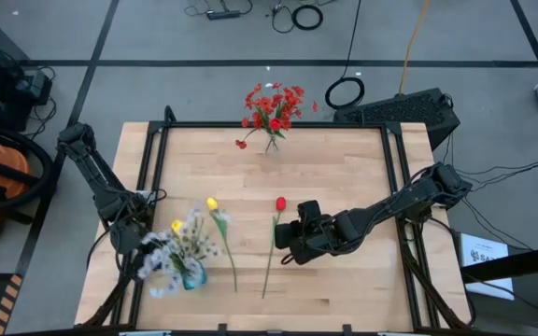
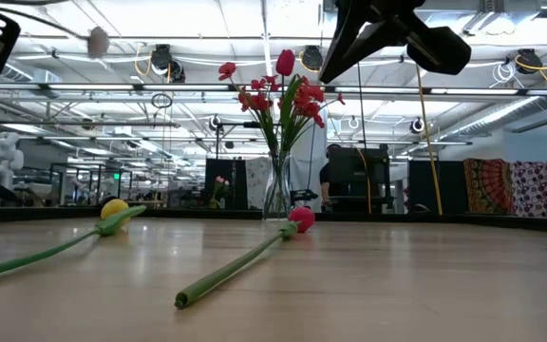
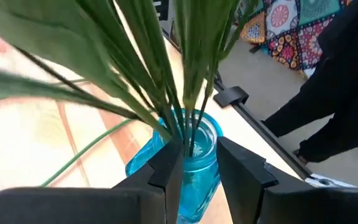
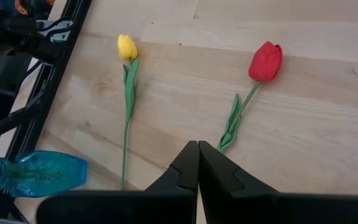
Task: Sort flowers into vase by color
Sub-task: Put the white flowers into the blue vase, then put the red flower into the transparent vase
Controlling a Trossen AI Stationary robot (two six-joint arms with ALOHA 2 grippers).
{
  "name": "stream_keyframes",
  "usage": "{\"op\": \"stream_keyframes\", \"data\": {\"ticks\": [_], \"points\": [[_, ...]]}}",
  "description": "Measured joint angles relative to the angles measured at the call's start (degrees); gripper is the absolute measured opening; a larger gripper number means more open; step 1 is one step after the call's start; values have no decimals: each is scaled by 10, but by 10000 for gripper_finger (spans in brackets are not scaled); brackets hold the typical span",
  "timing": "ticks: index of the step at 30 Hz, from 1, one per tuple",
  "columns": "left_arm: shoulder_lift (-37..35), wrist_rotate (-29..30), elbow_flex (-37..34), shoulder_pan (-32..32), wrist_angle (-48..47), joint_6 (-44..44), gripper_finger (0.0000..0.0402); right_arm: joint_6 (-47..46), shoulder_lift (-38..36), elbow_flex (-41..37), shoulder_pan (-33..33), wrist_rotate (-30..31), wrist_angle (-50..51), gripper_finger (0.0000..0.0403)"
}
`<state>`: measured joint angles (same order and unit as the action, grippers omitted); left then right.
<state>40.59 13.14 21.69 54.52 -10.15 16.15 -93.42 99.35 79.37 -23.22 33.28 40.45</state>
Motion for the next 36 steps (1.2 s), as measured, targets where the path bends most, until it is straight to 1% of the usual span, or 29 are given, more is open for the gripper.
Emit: {"op": "stream_keyframes", "data": {"ticks": [9,13,17,19,21,23,27,29,31,34,36], "points": [[-16,-6,0,0,4,-3,105,13,0,0,0,0,0,0],[-40,-7,0,0,-33,-4,105,13,0,0,0,0,-3,0],[-72,-7,0,0,-87,0,105,1,7,1,0,-2,-42,0],[-88,-6,0,0,-100,0,105,-11,16,1,0,-3,-65,0],[-102,1,0,0,-105,0,105,-3,28,1,3,-5,-84,0],[-115,8,0,0,-106,-2,105,11,42,1,10,-15,-102,0],[-138,28,0,0,-120,-16,105,7,72,1,30,-51,-129,0],[-147,46,0,0,-128,-16,105,-4,89,13,42,-63,-118,0],[-154,58,0,0,-137,-16,105,-4,108,38,55,-74,-86,0],[-156,70,0,0,-134,-18,105,-3,139,92,77,-98,-10,0],[-156,71,0,0,-134,-20,105,1,160,127,89,-113,58,0]]}}
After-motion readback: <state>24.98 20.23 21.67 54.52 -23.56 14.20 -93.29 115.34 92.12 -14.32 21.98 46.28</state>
